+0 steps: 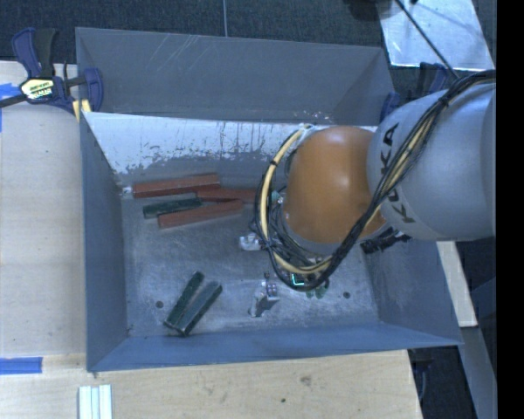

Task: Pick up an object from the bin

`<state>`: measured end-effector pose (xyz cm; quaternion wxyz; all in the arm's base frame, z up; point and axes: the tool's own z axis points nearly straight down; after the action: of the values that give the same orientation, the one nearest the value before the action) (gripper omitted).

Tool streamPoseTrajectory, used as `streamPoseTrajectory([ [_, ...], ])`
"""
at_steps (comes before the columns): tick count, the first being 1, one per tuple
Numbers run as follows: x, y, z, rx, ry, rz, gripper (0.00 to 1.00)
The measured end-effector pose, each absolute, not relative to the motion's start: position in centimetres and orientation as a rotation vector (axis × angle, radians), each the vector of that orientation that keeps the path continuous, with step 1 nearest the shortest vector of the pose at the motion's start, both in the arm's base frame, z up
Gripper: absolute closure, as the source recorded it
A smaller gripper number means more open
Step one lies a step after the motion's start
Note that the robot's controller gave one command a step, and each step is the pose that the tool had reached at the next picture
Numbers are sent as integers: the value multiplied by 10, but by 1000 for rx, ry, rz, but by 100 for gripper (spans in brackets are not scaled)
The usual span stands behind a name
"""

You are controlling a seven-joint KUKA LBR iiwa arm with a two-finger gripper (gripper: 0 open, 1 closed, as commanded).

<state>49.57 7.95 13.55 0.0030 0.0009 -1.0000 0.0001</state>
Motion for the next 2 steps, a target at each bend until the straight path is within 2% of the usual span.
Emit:
streamPoseTrajectory([
  [2,498,79,139,2,-3144,-1,0],
])
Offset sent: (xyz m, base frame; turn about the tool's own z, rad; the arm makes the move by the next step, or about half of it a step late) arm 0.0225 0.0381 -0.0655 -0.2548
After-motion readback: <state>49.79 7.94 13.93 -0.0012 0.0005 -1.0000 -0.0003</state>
